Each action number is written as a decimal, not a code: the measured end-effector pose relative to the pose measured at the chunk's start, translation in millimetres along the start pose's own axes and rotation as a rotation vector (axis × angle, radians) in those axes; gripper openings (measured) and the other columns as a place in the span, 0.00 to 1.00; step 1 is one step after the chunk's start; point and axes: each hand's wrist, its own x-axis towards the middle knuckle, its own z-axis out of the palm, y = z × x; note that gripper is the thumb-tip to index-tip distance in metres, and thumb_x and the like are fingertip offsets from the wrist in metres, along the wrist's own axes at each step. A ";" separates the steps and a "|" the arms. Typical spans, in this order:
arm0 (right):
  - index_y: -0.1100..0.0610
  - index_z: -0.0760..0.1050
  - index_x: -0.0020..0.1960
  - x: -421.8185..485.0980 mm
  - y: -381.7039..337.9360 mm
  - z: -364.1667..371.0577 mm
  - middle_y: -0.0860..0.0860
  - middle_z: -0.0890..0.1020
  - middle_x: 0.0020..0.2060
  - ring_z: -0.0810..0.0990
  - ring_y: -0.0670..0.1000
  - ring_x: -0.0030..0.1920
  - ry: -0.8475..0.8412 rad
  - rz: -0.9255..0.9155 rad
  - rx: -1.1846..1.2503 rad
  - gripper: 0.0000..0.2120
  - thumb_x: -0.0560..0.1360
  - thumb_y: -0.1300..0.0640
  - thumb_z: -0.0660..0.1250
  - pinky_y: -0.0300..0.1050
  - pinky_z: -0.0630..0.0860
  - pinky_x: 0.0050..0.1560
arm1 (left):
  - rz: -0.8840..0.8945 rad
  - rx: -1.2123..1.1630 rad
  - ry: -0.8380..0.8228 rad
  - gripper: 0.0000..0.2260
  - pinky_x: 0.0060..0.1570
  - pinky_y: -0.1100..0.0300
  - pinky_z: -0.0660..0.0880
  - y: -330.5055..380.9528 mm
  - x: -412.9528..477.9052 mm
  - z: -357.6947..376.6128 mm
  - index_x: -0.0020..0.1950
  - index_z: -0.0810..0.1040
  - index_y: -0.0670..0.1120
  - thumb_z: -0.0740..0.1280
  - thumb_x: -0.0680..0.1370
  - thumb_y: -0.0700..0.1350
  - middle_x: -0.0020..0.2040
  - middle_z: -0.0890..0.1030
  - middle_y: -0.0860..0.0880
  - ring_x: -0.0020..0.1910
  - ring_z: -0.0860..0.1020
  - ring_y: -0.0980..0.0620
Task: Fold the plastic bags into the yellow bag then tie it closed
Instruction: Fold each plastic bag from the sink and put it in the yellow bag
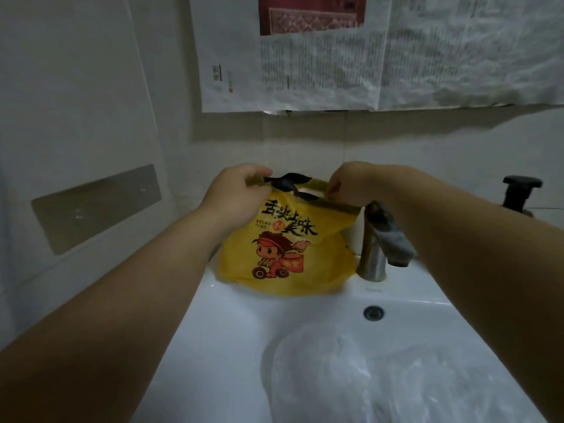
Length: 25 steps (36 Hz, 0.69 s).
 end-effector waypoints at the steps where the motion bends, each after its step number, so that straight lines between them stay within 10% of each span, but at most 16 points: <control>1: 0.59 0.74 0.65 0.3 0.1 0.1 0.57 0.77 0.60 0.75 0.56 0.59 -0.011 0.000 0.001 0.17 0.82 0.52 0.56 0.46 0.70 0.58 | -0.003 0.000 -0.014 0.15 0.58 0.59 0.73 -0.6 0.1 1.3 0.66 0.76 0.49 0.65 0.80 0.41 0.61 0.76 0.51 0.57 0.75 0.54; 10: 0.56 0.72 0.67 -27.1 7.7 -9.9 0.57 0.74 0.66 0.71 0.60 0.65 0.306 0.036 0.346 0.19 0.81 0.54 0.52 0.56 0.65 0.68 | -0.038 -0.059 -0.021 0.18 0.57 0.56 0.75 5.9 -13.7 4.5 0.68 0.74 0.49 0.66 0.79 0.41 0.57 0.77 0.51 0.52 0.77 0.52; 16: 0.58 0.75 0.65 -83.4 -3.9 -7.7 0.54 0.77 0.63 0.74 0.54 0.62 0.495 -0.067 0.527 0.17 0.79 0.61 0.57 0.40 0.69 0.56 | -0.052 -0.164 0.032 0.11 0.52 0.58 0.76 13.5 -50.0 4.2 0.60 0.79 0.51 0.66 0.79 0.42 0.57 0.80 0.52 0.53 0.78 0.53; 22: 0.63 0.80 0.46 -147.8 -9.2 50.1 0.55 0.79 0.39 0.76 0.54 0.40 0.414 -0.045 0.537 0.11 0.76 0.61 0.59 0.41 0.71 0.35 | -0.147 -0.175 -0.173 0.08 0.49 0.64 0.71 -5.4 -121.0 41.4 0.55 0.81 0.49 0.67 0.79 0.41 0.58 0.78 0.53 0.53 0.76 0.55; 25: 0.63 0.81 0.49 -173.0 -2.4 87.8 0.58 0.82 0.45 0.80 0.57 0.44 0.290 0.034 0.599 0.12 0.76 0.60 0.60 0.49 0.79 0.45 | -0.250 -0.082 -0.308 0.11 0.43 0.66 0.70 -25.5 -154.9 65.1 0.61 0.80 0.48 0.66 0.79 0.42 0.58 0.77 0.51 0.54 0.75 0.53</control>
